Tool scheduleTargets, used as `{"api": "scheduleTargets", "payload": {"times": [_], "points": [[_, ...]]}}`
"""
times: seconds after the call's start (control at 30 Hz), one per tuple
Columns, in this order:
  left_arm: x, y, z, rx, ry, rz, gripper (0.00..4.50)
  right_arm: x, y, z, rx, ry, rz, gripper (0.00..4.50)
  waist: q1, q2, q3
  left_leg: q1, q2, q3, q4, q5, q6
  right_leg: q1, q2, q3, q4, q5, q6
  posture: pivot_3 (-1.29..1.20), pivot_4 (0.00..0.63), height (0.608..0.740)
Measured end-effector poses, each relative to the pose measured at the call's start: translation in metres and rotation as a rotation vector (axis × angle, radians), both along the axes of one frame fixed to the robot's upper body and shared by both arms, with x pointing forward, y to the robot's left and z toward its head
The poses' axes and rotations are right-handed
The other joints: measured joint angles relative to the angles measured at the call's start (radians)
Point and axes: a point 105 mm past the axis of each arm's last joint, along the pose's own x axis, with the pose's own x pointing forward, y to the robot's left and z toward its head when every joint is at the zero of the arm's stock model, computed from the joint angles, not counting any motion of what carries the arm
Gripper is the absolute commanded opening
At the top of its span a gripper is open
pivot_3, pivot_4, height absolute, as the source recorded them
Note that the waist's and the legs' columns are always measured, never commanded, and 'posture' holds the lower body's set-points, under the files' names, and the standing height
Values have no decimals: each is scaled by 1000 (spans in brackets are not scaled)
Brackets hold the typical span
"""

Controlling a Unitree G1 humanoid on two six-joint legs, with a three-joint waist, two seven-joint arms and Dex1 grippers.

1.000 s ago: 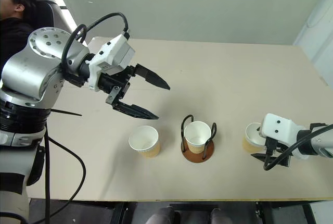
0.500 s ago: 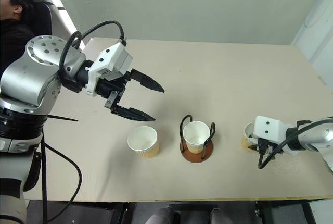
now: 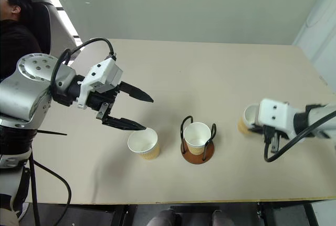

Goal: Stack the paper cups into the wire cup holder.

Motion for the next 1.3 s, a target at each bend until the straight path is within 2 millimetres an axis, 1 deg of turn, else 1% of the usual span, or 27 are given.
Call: {"api": "scheduleTargets", "payload": {"times": [0.1,0.2,0.23,0.3,0.37,0.43,0.6,0.73,0.9,1.0,1.13,1.3], "points": [[-1,0,-1,3,0,-4,4402,-6,17,29,36,-53,66,35,0,0,0,0,0,0,0,0,0,0,0,0,-1,0,0,0,150,740],[-1,-3,-2,3,-2,-26,4402,-19,44,66,76,-134,180,35,-2,0,0,0,0,-1,-1,0,0,-1,0,0,0,0,0,0,150,740],[0,-4,-2,6,-6,-34,4402,-23,51,73,81,-150,213,35,-1,0,0,0,0,-2,-1,0,0,0,0,-1,-1,0,-1,0,150,740],[3,-5,-3,4,-1,-35,4402,-27,67,76,117,-126,280,35,-3,-1,0,0,0,-2,0,0,0,0,0,-1,-1,-1,-1,0,150,740],[6,-9,-3,1,-7,-45,4402,-26,78,71,133,-78,313,35,-2,-1,0,0,-1,-2,0,0,0,0,0,-1,-1,-1,-1,0,150,740],[8,-11,-2,-4,-13,-51,4402,-25,82,63,126,-37,324,35,1,-1,0,-1,-1,-3,0,0,0,0,0,-1,-1,-1,-1,0,150,740],[10,-13,-4,1,-10,-58,4402,-24,85,51,95,21,335,35,-1,-1,0,-2,-1,-3,-1,0,0,-2,0,-1,-2,-1,-1,0,150,740],[11,-13,-4,3,-13,-60,4402,-23,84,44,66,31,337,35,-1,-1,0,-2,-1,-3,-1,0,0,-2,0,-1,-2,-1,-1,0,150,740],[12,-12,-3,1,-12,-56,4402,-28,86,28,34,84,360,35,-1,-1,0,-2,-1,-3,-1,0,0,-2,0,-1,-2,-1,-1,0,150,740],[12,-14,-2,-1,-18,-61,4402,-30,86,24,22,90,369,35,-1,-1,0,-2,-1,-3,-1,0,0,-2,0,-1,-2,-1,-1,0,150,740],[13,-14,-3,3,-18,-61,4402,-29,90,12,7,112,387,35,-1,-1,0,-2,-1,-3,-1,0,0,-2,0,-1,-2,-1,-1,0,150,740],[13,-14,-3,4,-18,-61,4402,-25,93,6,-17,96,401,35,-1,-1,0,-2,-1,-3,-1,0,0,-2,0,-1,-2,-1,-1,0,150,740]]}}
